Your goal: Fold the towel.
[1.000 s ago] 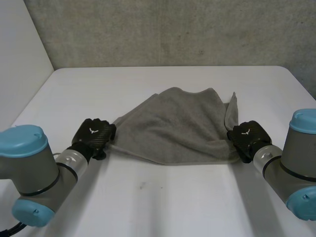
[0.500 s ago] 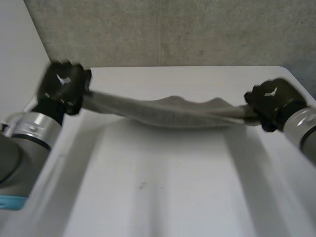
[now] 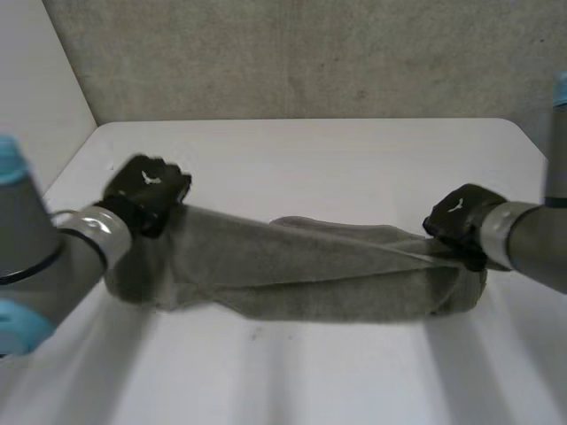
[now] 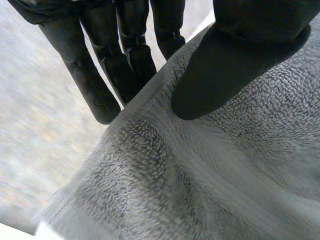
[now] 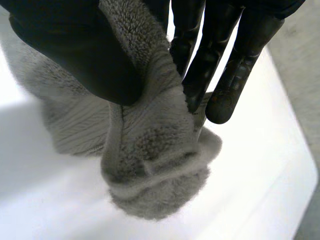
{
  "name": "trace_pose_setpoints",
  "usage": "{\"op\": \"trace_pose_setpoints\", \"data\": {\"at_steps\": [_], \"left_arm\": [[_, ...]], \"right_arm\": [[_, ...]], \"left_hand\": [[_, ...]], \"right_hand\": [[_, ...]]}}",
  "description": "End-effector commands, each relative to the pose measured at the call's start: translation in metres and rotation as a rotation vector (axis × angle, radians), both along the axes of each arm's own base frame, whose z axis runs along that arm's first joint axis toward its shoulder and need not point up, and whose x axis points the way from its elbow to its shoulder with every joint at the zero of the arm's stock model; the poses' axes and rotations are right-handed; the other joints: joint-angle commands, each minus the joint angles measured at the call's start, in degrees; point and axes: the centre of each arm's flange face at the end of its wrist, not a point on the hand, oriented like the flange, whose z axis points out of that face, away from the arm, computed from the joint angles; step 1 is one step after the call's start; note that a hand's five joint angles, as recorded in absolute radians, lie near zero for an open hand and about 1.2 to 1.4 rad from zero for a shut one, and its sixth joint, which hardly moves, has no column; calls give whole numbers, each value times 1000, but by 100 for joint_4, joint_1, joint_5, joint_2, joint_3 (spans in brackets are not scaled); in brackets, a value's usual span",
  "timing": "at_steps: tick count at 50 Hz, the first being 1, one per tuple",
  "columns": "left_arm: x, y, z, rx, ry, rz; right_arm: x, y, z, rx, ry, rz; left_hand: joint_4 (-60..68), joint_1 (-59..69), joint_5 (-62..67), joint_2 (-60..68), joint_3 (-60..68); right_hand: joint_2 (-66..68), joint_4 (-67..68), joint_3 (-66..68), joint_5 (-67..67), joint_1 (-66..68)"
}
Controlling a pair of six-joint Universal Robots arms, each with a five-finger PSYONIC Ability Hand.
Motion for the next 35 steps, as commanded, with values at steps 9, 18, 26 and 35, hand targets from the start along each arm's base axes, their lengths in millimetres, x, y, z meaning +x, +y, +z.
{"op": "trace_pose_setpoints", "data": {"at_steps": [9,18,26,35], "left_arm": [[-31,-83,145,-640,244,130],[-18,-65,183,-810,447,151],[-9,-58,85,-560,338,174],[-6,-46,-20,-371,245,155]], "right_arm": [[45,-88,132,-912,-472,-101],[41,-64,141,-956,-563,-48],[33,-51,65,-617,-419,-70],[42,-56,-39,-317,-337,-29]], "left_hand": [[1026,1273,1162,1024,1032],[1026,1273,1162,1024,1032],[1026,1273,1162,1024,1032],[1026,1273,1162,1024,1032]], "right_hand": [[1227,1123,1182,1267,2595],[1227,1123,1182,1267,2595],[1227,1123,1182,1267,2595],[1227,1123,1182,1267,2595]]}}
